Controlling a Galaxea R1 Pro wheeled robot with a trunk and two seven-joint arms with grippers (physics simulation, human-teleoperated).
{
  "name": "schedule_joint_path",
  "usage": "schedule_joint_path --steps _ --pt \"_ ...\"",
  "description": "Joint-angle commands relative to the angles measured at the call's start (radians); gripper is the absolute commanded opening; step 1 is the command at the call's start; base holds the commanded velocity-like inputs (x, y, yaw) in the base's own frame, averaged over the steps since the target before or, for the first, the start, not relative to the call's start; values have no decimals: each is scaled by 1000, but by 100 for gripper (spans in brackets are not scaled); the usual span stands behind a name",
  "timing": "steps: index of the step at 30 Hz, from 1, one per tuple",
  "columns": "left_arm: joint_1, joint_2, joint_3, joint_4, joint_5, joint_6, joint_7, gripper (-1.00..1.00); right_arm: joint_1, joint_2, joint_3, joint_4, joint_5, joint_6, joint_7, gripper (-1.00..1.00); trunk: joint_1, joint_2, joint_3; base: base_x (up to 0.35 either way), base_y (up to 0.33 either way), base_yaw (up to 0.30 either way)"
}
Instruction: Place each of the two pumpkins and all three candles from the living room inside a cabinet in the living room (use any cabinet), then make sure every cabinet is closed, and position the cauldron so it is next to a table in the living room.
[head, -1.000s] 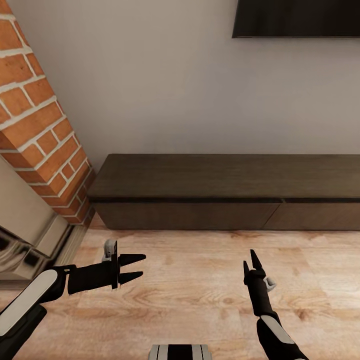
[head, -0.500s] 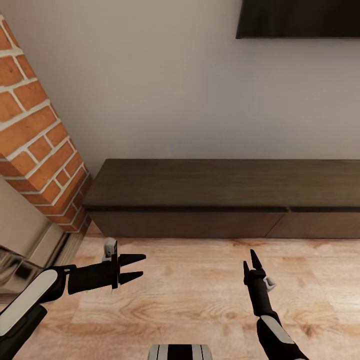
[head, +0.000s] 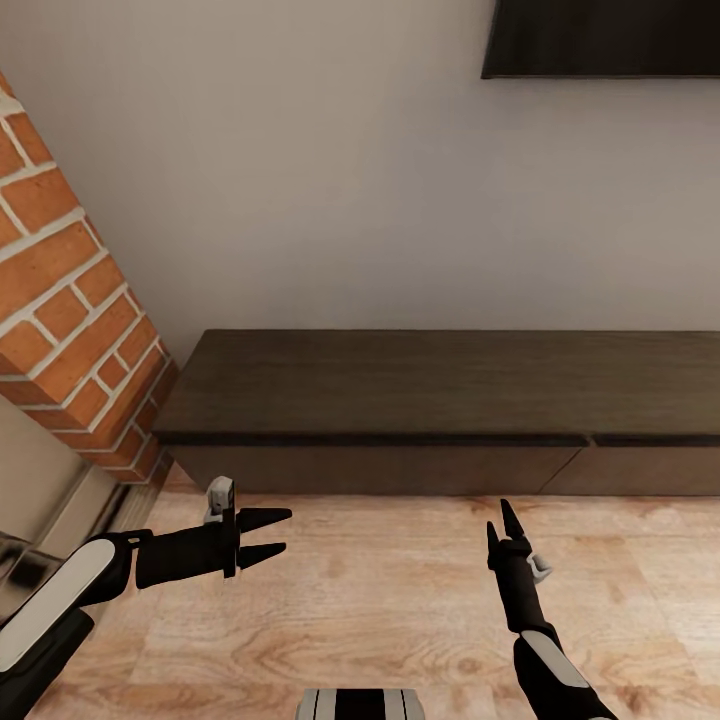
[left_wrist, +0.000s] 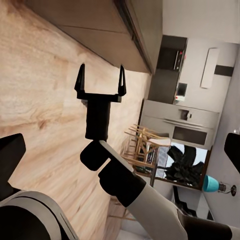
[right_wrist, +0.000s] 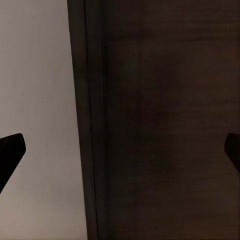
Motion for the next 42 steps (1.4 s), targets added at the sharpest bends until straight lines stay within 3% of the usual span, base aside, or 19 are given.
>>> schedule_joint_path --steps 1,42 --pt "-1 0 -2 0 -4 1 -6 100 0 0 3 1 -8 1 3 100 0 0 -1 140 0 0" --pt "-1 0 -1 0 -4 1 -5 100 0 0 6 1 -8 1 5 100 0 0 -1 86 0 0"
